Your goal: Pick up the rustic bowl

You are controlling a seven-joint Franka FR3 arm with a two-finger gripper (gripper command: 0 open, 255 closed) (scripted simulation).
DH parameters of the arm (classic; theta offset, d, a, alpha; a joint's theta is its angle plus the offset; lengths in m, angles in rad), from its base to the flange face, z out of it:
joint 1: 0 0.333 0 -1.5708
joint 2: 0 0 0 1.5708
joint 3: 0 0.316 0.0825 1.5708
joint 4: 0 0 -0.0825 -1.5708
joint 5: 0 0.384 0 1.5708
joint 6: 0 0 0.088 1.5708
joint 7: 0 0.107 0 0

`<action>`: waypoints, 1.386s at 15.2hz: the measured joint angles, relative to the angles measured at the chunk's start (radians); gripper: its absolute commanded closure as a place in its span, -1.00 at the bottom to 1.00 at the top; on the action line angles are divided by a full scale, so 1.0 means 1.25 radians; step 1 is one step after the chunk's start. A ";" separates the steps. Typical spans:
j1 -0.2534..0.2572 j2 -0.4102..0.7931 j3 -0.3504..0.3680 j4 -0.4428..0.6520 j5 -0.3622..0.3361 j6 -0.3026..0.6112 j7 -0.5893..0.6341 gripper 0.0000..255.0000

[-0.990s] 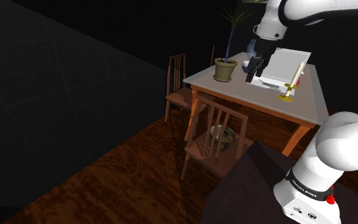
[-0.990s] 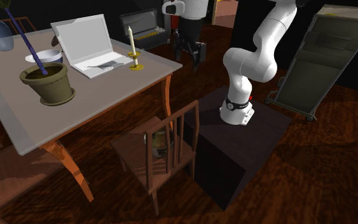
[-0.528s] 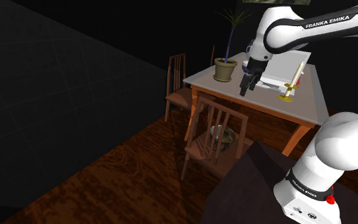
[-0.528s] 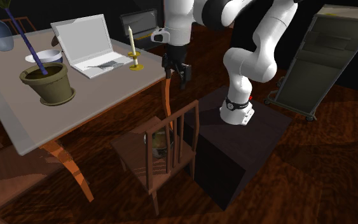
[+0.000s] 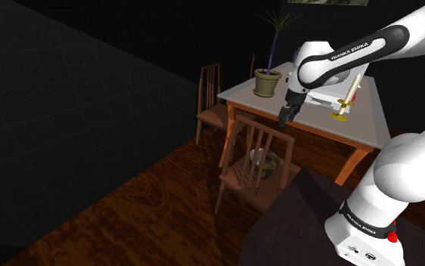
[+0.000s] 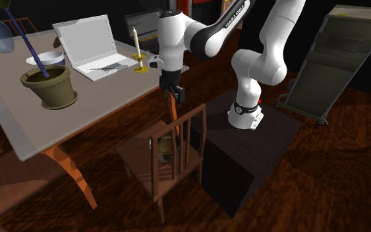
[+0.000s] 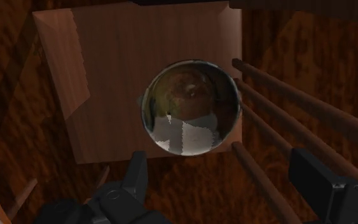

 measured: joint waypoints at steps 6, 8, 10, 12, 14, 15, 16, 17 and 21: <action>0.023 0.200 -0.079 0.010 0.072 0.180 -0.104 -1.00; 0.036 0.265 -0.094 0.019 0.120 0.229 -0.146 -1.00; 0.040 0.339 -0.109 0.034 0.190 0.276 -0.214 -1.00; 0.036 0.425 -0.102 0.061 0.283 0.318 -0.293 -1.00; 0.015 0.499 -0.079 0.091 0.370 0.347 -0.368 -1.00; 0.000 0.535 -0.063 0.113 0.407 0.353 -0.399 -1.00; -0.021 0.571 -0.044 0.127 0.446 0.368 -0.436 -1.00; -0.044 0.607 -0.026 0.152 0.479 0.373 -0.468 -1.00; -0.084 0.679 0.026 0.182 0.546 0.408 -0.519 -1.00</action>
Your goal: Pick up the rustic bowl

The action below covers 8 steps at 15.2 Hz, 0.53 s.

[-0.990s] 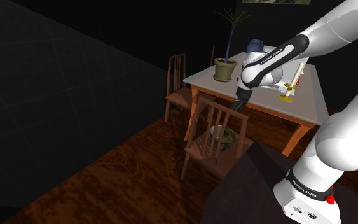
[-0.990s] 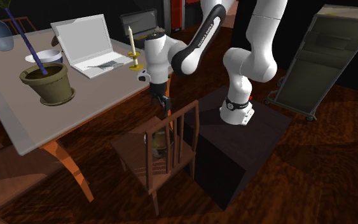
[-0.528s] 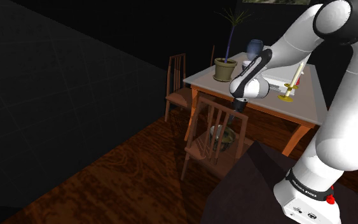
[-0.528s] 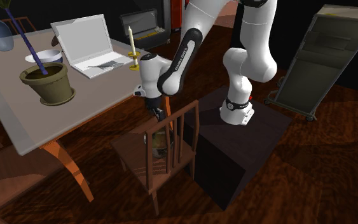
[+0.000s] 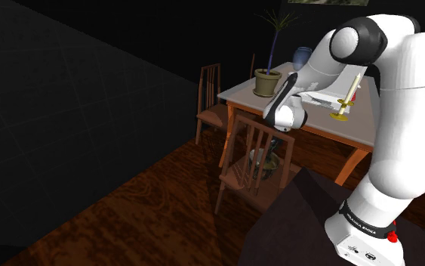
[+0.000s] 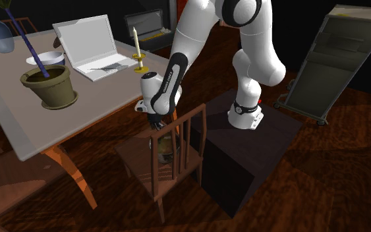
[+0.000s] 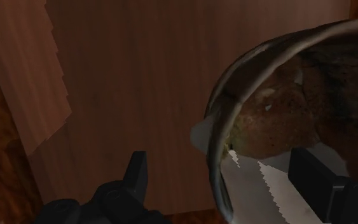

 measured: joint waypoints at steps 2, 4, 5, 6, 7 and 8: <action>-0.014 0.023 0.018 0.008 0.020 0.015 -0.016 -1.00; -0.033 0.057 0.041 0.024 0.043 0.033 -0.036 -1.00; -0.038 0.064 0.046 0.027 0.048 0.037 -0.041 -1.00; -0.040 0.066 0.049 0.027 0.051 0.040 -0.043 1.00; -0.041 0.067 0.050 0.027 0.052 0.041 -0.044 1.00; -0.041 0.068 0.050 0.027 0.052 0.042 -0.045 1.00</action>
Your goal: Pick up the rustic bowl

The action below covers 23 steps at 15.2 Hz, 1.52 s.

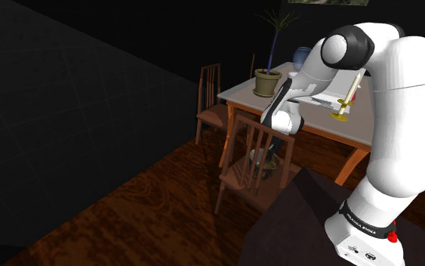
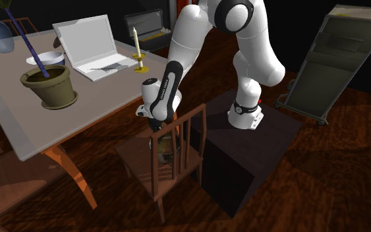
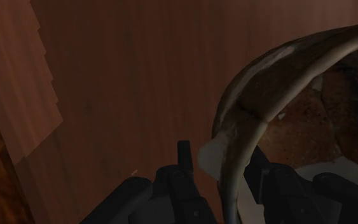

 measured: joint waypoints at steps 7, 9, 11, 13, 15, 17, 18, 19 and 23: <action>0.000 0.000 0.000 0.000 0.001 0.001 -0.001 1.00; 0.003 -0.004 -0.003 -0.002 -0.003 -0.003 0.002 1.00; 0.014 -0.022 -0.018 -0.008 -0.017 -0.016 0.015 1.00; 0.030 -0.044 -0.035 -0.016 -0.034 -0.030 0.031 1.00; 0.043 -0.067 -0.054 -0.022 -0.055 -0.047 0.047 1.00; 0.055 -0.088 -0.070 -0.027 -0.074 -0.062 0.062 1.00; 0.063 -0.101 -0.080 -0.031 -0.085 -0.070 0.071 1.00; 0.070 -0.114 -0.089 -0.036 -0.097 -0.078 0.081 1.00; 0.095 -0.162 -0.123 -0.047 -0.146 -0.112 0.119 1.00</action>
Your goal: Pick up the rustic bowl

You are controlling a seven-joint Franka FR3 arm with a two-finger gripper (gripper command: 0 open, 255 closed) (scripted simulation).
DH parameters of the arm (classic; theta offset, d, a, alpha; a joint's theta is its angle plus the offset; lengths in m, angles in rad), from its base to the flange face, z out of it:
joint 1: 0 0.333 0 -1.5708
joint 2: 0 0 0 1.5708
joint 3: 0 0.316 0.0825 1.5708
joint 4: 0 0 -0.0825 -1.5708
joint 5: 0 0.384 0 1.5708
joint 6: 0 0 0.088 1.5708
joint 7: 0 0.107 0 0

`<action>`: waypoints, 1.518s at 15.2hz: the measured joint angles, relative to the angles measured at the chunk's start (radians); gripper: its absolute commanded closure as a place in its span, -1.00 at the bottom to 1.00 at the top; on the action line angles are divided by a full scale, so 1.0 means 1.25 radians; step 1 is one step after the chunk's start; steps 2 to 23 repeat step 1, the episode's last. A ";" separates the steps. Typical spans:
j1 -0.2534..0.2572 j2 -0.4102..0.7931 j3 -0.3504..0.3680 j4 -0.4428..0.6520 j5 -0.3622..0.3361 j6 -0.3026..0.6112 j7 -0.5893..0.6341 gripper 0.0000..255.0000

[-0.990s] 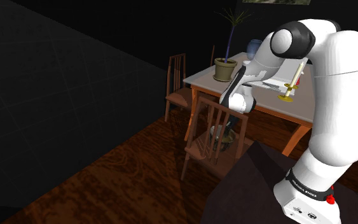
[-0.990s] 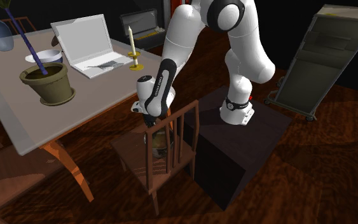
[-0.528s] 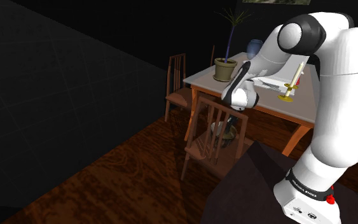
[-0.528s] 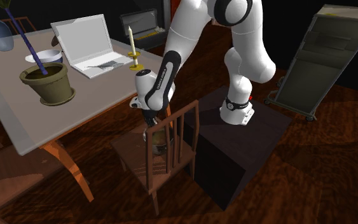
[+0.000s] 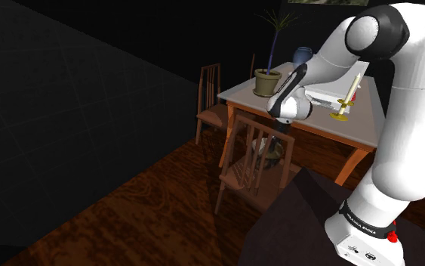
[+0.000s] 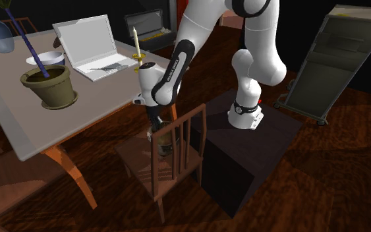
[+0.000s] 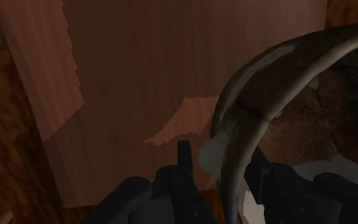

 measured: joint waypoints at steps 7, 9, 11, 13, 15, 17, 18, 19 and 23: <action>0.002 -0.006 -0.004 -0.001 -0.006 -0.004 0.004 1.00; 0.002 -0.006 -0.004 -0.001 -0.006 -0.004 0.004 1.00; 0.002 -0.006 -0.004 -0.001 -0.006 -0.004 0.004 1.00; 0.002 -0.006 -0.004 -0.001 -0.006 -0.004 0.004 1.00; 0.002 -0.006 -0.004 -0.001 -0.006 -0.004 0.004 1.00; 0.002 -0.006 -0.004 -0.001 -0.006 -0.004 0.004 1.00; 0.002 -0.006 -0.004 -0.001 -0.006 -0.004 0.004 1.00; 0.002 -0.006 -0.004 -0.001 -0.006 -0.004 0.004 1.00; 0.002 -0.006 -0.004 -0.001 -0.006 -0.004 0.004 1.00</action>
